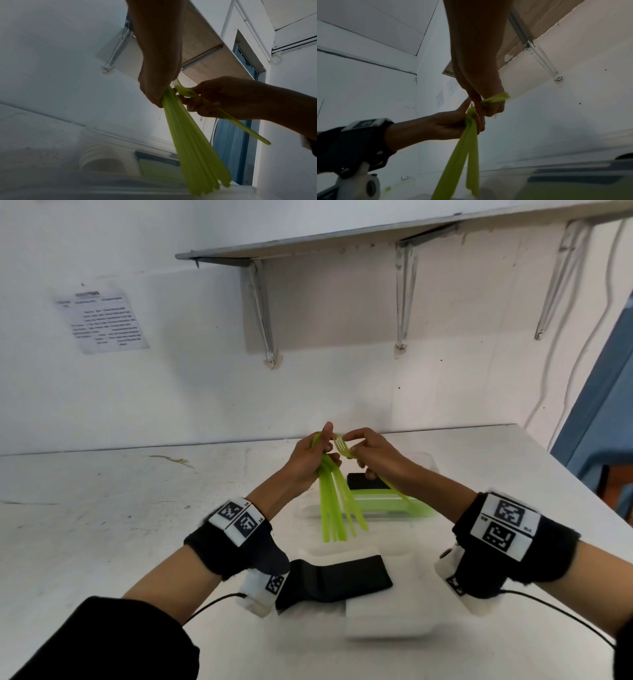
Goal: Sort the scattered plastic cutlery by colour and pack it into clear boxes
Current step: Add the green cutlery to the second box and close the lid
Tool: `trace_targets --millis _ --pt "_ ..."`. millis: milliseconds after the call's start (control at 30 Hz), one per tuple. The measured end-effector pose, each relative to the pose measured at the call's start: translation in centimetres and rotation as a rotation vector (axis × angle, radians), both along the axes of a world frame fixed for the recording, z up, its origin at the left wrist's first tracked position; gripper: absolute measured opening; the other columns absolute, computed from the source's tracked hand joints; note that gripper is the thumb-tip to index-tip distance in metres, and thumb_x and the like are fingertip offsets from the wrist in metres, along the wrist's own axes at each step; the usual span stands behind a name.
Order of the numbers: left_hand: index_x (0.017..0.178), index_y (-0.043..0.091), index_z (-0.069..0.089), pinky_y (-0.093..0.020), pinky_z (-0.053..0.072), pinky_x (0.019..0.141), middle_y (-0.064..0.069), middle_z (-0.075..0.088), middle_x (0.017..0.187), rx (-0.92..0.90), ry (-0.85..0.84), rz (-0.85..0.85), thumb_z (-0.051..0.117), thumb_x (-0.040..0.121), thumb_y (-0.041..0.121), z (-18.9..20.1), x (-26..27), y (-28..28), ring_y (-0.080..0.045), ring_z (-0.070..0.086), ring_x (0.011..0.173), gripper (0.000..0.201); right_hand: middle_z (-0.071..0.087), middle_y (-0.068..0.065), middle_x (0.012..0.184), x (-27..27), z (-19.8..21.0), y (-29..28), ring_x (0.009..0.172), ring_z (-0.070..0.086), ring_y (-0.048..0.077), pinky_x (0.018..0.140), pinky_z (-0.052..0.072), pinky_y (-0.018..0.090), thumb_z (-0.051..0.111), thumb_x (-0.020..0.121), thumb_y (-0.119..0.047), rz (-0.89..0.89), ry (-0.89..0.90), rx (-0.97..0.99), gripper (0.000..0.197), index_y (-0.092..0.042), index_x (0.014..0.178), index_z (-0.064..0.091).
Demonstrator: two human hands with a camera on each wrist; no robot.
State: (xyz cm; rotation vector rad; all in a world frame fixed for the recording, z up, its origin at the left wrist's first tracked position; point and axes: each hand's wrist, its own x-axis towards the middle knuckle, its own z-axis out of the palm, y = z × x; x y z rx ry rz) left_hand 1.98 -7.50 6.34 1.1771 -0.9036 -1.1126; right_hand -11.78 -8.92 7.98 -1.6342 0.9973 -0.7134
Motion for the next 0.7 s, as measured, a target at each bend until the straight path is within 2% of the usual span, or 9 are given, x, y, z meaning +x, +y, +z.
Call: trace_targets --millis 100,200,267,367,433,500,533,633,700 --pt "0.086 0.012 0.056 -0.018 0.048 0.055 -0.001 0.055 0.067 -0.003 -0.054 -0.03 0.048 0.095 0.031 0.1 -0.3 0.4 -0.01 0.054 0.056 0.022 0.051 0.001 0.075 0.5 -0.2 0.5 0.066 0.047 0.01 0.053 0.041 0.02 0.054 0.092 -0.011 -0.004 -0.095 0.004 0.025 -0.012 0.117 0.053" --pt "0.085 0.011 0.055 -0.018 0.049 0.059 0.008 0.064 0.061 -0.036 -0.012 -0.088 0.05 0.095 0.013 0.0 -0.3 0.5 -0.004 0.059 0.055 0.012 0.054 0.0 0.078 0.7 -0.6 0.7 0.067 0.054 0.012 0.063 0.051 0.022 0.061 0.089 -0.015 -0.023 -0.092 -0.036 0.024 -0.012 0.113 0.056" --pt "0.083 0.01 0.055 -0.019 0.051 0.062 0.004 0.065 0.065 -0.055 0.029 -0.077 0.049 0.095 0.01 -0.1 -0.3 0.5 -0.004 0.06 0.058 0.013 0.056 -0.002 0.08 0.7 -0.9 0.3 0.076 0.057 0.015 0.075 0.053 0.033 0.064 0.088 -0.023 -0.055 -0.04 -0.094 0.023 -0.017 0.109 0.057" --pt "0.085 0.01 0.056 -0.02 0.055 0.064 -0.002 0.066 0.079 -0.094 0.122 -0.007 0.049 0.095 0.009 0.1 -0.3 0.4 -0.01 0.065 0.067 0.012 0.057 -0.001 0.087 0.8 -1.0 0.3 0.099 0.059 0.022 0.093 0.049 0.043 0.055 0.092 -0.032 -0.072 -0.036 -0.039 0.024 -0.02 0.112 0.05" --pt "0.084 0.009 0.056 -0.022 0.055 0.06 0.001 0.066 0.069 -0.116 0.235 0.065 0.05 0.094 0.007 0.1 -0.2 0.4 -0.012 0.065 0.063 0.012 0.058 0.004 0.098 0.9 -1.2 0.7 0.109 0.058 0.027 0.097 0.046 0.046 0.05 0.095 -0.033 -0.007 -0.002 0.016 0.036 -0.015 0.126 0.042" --pt "0.081 0.008 0.054 -0.022 0.055 0.056 0.001 0.061 0.06 -0.113 0.34 0.111 0.053 0.093 0.01 0.4 0.0 0.4 -0.011 0.063 0.055 0.012 0.059 0.012 0.11 1.0 -1.3 1.0 0.108 0.059 0.029 0.097 0.046 0.043 0.046 0.097 -0.031 0.074 0.058 0.036 0.046 -0.011 0.136 0.034" --pt "0.079 0.008 0.053 -0.021 0.053 0.054 -0.001 0.057 0.058 -0.094 0.352 0.126 0.055 0.092 0.013 0.5 0.0 0.4 -0.011 0.06 0.051 0.014 0.06 0.014 0.11 1.1 -1.4 1.2 0.104 0.061 0.028 0.094 0.048 0.04 0.044 0.098 -0.027 0.104 0.069 0.028 0.042 -0.01 0.135 0.037" --pt "0.071 0.009 0.047 -0.02 0.049 0.048 -0.002 0.049 0.059 -0.044 0.29 0.163 0.058 0.091 0.025 0.5 -0.1 0.6 -0.01 0.055 0.045 0.027 0.061 0.007 0.078 0.8 -1.1 1.3 0.073 0.059 0.018 0.075 0.05 0.03 0.041 0.099 -0.016 0.146 0.108 -0.053 0.023 -0.004 0.097 0.06" --pt "0.07 0.009 0.046 -0.021 0.048 0.047 0.003 0.05 0.053 -0.063 0.224 0.179 0.059 0.09 0.024 0.4 -0.3 0.8 -0.009 0.053 0.044 0.028 0.061 0.007 0.073 0.6 -1.1 1.3 0.07 0.06 0.018 0.07 0.054 0.027 0.045 0.098 -0.013 0.161 0.11 -0.017 0.023 0.0 0.09 0.063"
